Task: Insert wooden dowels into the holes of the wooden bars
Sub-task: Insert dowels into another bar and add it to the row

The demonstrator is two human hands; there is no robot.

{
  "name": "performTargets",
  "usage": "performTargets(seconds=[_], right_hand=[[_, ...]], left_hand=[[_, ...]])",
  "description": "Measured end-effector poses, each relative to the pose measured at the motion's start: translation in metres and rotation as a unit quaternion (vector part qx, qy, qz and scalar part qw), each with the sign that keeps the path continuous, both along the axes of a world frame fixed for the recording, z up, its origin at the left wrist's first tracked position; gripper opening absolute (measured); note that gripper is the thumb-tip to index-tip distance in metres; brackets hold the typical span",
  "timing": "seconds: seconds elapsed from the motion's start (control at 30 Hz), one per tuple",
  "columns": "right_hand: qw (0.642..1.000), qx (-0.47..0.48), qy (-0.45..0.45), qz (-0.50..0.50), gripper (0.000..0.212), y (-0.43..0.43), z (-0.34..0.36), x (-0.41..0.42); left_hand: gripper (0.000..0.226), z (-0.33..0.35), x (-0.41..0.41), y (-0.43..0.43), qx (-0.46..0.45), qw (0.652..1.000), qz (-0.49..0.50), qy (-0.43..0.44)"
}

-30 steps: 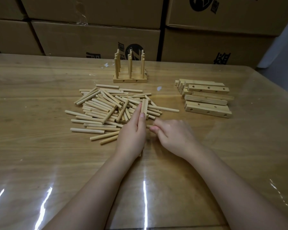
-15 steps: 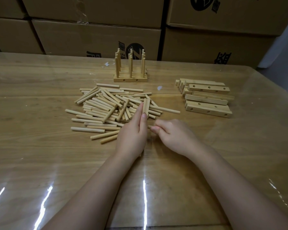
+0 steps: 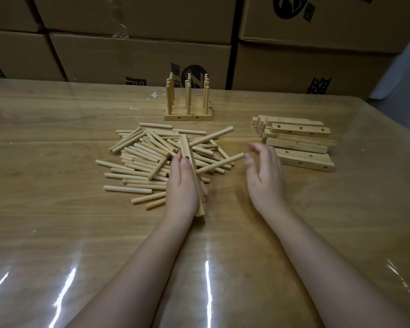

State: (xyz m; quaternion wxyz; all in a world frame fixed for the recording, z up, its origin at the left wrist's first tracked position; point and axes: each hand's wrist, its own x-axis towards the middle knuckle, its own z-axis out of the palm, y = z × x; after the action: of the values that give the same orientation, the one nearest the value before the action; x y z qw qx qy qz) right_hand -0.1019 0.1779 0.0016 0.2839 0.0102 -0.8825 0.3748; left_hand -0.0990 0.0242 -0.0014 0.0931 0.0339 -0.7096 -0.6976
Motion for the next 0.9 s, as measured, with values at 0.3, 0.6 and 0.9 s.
performTargets(seconds=[0.3,0.6,0.9], right_hand=[[0.944,0.252,-0.196,0.080,0.069,0.002,-0.017,-0.013],[0.942,0.278,-0.174,0.066,0.053,0.000,-0.019,-0.012],[0.962,0.232,-0.139,0.049,0.046,-0.003,-0.015,-0.011]], left_hand=[[0.041,-0.002,-0.001,-0.001,0.078,0.997,0.027,0.000],[0.037,0.002,0.003,-0.001,0.073,0.997,0.003,-0.003],[0.039,0.004,0.004,-0.001,0.067,0.998,0.003,-0.003]])
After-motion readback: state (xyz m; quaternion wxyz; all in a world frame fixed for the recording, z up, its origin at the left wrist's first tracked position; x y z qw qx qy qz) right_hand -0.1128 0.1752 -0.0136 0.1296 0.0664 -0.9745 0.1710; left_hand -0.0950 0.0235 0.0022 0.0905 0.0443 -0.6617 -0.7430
